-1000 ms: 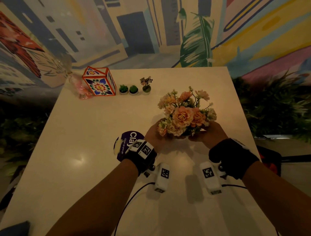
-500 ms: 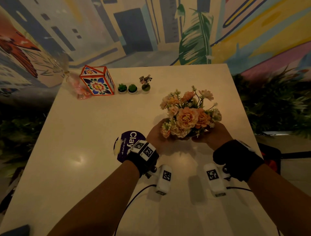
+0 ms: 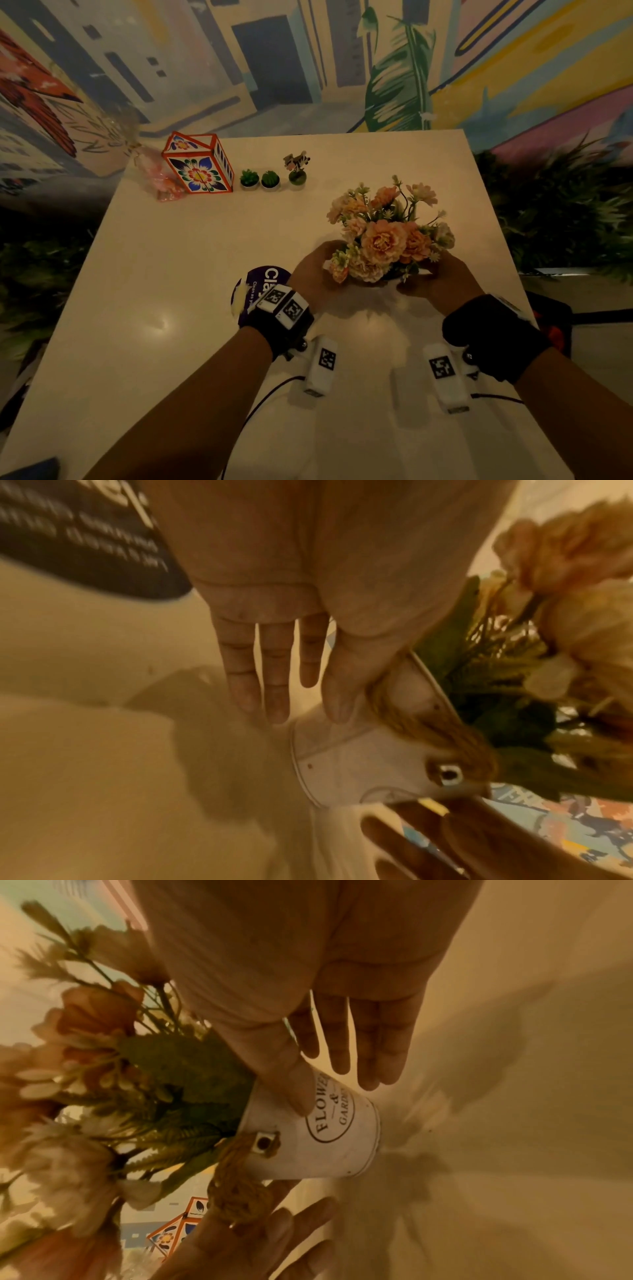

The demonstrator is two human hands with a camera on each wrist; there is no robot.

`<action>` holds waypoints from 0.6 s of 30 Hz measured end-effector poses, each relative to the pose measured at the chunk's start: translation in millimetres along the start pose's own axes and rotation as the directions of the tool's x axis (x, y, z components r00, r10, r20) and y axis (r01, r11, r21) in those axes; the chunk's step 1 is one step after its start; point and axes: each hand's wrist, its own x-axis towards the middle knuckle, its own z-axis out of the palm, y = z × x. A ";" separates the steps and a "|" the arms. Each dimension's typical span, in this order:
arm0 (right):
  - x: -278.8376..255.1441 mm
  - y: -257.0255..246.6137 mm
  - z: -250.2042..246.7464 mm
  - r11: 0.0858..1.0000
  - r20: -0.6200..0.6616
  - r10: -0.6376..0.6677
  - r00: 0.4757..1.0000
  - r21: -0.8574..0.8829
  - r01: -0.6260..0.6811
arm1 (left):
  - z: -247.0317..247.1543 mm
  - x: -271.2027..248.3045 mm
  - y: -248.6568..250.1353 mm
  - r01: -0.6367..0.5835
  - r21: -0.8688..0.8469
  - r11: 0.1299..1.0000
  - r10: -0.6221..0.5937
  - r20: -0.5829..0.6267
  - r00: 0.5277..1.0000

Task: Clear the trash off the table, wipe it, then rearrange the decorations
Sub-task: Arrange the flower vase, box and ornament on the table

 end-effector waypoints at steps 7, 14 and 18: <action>-51.4 21.0 20.2 0.994 0.242 0.087 0.966 -0.080 -0.069 | -71.4 19.2 -30.4 0.141 0.026 0.990 -0.135 -0.151 0.979; -66.5 -6.2 105.7 0.973 0.481 -0.019 0.877 -0.193 0.127 | -128.1 56.0 -38.6 0.220 0.235 0.947 -0.147 -0.293 0.945; -36.8 -41.1 163.2 0.993 0.315 -0.120 0.941 0.031 0.116 | -150.8 84.4 -35.3 0.164 0.365 0.916 -0.048 -0.308 0.950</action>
